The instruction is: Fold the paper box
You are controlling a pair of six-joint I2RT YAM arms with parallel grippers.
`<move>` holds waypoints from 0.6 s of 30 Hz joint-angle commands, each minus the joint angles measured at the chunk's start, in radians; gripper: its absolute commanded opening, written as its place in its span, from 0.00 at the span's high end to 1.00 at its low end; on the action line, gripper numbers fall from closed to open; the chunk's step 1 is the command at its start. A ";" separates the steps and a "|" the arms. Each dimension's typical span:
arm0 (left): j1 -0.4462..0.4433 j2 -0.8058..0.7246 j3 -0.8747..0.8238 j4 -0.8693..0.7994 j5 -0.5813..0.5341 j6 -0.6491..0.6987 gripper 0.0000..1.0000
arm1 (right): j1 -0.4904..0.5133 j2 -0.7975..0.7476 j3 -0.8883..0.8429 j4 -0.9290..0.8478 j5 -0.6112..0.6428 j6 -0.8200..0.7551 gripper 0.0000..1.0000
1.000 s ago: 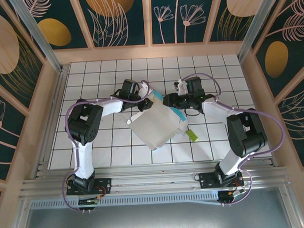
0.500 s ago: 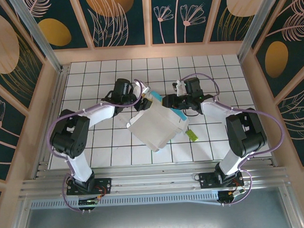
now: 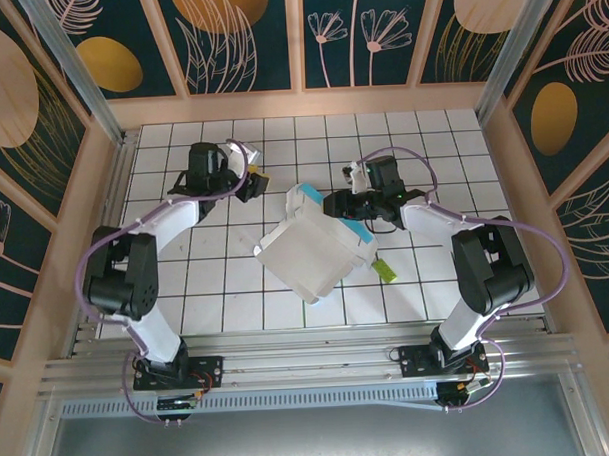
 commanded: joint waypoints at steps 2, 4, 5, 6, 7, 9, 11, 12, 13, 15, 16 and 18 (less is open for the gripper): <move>-0.001 0.114 0.099 -0.135 0.081 0.110 0.50 | 0.015 0.001 0.018 -0.053 0.028 -0.025 0.54; -0.001 0.157 0.149 -0.196 0.127 0.143 0.51 | 0.016 -0.001 0.019 -0.054 0.028 -0.024 0.54; -0.001 0.178 0.176 -0.237 0.146 0.168 0.51 | 0.016 -0.002 0.019 -0.054 0.028 -0.025 0.54; -0.002 0.206 0.215 -0.299 0.156 0.192 0.52 | 0.016 0.000 0.021 -0.053 0.026 -0.025 0.54; -0.004 0.234 0.253 -0.355 0.167 0.221 0.53 | 0.018 0.003 0.022 -0.052 0.026 -0.025 0.54; -0.010 0.280 0.313 -0.446 0.174 0.267 0.55 | 0.018 0.006 0.024 -0.052 0.026 -0.023 0.54; -0.019 0.311 0.355 -0.509 0.188 0.307 0.55 | 0.019 0.009 0.025 -0.053 0.026 -0.023 0.54; -0.022 0.324 0.378 -0.543 0.196 0.326 0.56 | 0.019 0.010 0.026 -0.053 0.026 -0.025 0.54; -0.023 0.334 0.394 -0.568 0.202 0.339 0.56 | 0.020 0.010 0.026 -0.055 0.026 -0.025 0.54; -0.028 0.347 0.419 -0.594 0.213 0.349 0.57 | 0.020 0.010 0.025 -0.056 0.027 -0.026 0.54; -0.030 0.350 0.424 -0.599 0.221 0.352 0.57 | 0.019 0.010 0.026 -0.057 0.029 -0.027 0.54; -0.038 0.353 0.433 -0.610 0.236 0.364 0.57 | 0.021 0.011 0.028 -0.057 0.031 -0.028 0.54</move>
